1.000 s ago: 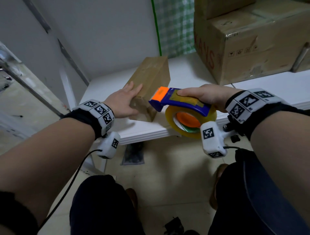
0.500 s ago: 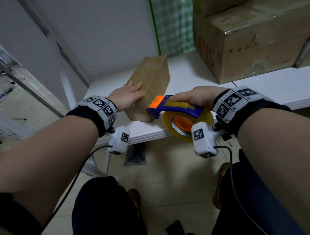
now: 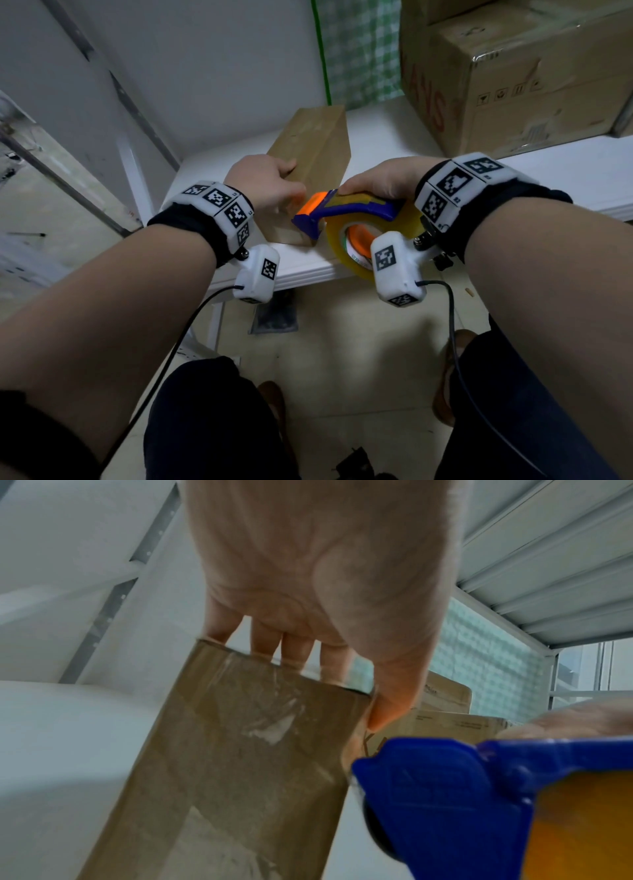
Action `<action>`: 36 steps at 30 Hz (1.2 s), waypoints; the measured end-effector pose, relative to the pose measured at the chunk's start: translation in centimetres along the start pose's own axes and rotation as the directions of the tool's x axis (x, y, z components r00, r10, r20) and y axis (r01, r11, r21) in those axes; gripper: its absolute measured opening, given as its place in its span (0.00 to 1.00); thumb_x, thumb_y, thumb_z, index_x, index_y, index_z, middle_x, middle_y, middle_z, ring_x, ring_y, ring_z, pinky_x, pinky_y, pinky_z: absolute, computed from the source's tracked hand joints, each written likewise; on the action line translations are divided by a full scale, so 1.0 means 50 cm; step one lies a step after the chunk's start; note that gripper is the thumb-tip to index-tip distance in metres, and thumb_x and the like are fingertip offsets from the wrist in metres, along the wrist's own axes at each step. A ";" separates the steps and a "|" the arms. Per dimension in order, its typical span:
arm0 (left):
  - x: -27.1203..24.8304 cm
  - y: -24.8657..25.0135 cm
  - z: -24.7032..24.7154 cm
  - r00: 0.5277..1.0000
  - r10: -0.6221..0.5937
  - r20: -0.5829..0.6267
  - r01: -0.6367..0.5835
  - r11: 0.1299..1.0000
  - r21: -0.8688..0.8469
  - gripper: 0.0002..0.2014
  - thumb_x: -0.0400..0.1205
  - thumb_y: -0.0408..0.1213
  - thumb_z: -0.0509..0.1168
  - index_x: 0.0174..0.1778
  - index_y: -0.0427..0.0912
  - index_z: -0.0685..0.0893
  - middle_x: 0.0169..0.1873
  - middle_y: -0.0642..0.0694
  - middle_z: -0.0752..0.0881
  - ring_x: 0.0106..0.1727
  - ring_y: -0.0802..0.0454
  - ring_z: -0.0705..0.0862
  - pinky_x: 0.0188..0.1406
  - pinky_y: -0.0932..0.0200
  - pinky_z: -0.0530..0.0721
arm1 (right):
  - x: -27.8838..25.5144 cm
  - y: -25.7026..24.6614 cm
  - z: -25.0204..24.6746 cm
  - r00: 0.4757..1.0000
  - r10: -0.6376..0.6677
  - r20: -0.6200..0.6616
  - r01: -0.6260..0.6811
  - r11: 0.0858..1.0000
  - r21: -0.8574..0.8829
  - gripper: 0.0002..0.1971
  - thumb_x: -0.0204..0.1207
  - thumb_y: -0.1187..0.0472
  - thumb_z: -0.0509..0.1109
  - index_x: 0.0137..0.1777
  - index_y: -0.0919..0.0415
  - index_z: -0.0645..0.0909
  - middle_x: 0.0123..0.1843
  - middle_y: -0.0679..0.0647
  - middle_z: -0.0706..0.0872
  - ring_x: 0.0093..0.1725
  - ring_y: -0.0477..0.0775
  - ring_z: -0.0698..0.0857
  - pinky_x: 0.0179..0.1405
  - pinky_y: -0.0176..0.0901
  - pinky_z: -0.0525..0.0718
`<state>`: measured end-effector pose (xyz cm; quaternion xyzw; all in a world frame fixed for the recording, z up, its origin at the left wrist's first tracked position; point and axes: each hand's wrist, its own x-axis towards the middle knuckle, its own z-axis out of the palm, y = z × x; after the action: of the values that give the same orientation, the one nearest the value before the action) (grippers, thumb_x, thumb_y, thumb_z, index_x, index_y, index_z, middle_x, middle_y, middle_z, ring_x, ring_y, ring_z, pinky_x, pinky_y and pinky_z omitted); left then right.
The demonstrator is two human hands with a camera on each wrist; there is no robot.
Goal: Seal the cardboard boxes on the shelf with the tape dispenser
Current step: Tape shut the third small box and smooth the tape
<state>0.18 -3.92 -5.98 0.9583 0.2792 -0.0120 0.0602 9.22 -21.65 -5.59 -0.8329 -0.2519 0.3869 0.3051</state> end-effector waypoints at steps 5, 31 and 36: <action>0.006 0.002 0.004 0.998 0.025 -0.053 -0.024 1.000 0.019 0.34 0.69 0.59 0.69 0.72 0.55 0.77 0.44 0.47 0.82 0.47 0.50 0.76 0.41 0.60 0.69 | 0.001 -0.011 -0.002 0.995 0.043 0.089 -0.052 0.994 0.100 0.15 0.80 0.49 0.64 0.45 0.60 0.83 0.32 0.58 0.84 0.28 0.57 0.80 0.34 0.43 0.80; -0.025 0.022 0.001 0.998 0.065 -0.002 -0.064 0.994 0.088 0.49 0.61 0.72 0.67 0.78 0.58 0.64 0.63 0.34 0.75 0.60 0.36 0.79 0.54 0.50 0.80 | -0.086 -0.032 0.043 0.998 -0.028 -0.064 0.010 0.962 -0.272 0.10 0.86 0.59 0.57 0.50 0.58 0.79 0.49 0.59 0.81 0.41 0.56 0.78 0.42 0.44 0.75; -0.060 0.040 0.015 0.985 0.157 -0.071 -0.144 0.976 0.163 0.48 0.63 0.70 0.69 0.79 0.65 0.58 0.63 0.38 0.70 0.58 0.37 0.79 0.53 0.49 0.80 | -0.063 -0.022 0.047 0.990 0.035 -0.140 -0.072 0.960 -0.270 0.15 0.78 0.53 0.66 0.61 0.57 0.78 0.64 0.56 0.79 0.66 0.62 0.77 0.63 0.52 0.75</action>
<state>-1.26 -7.28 -6.34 0.9780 0.2064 0.0106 -0.0267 5.32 -22.22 -4.49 -0.8977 -0.2593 0.2998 0.1924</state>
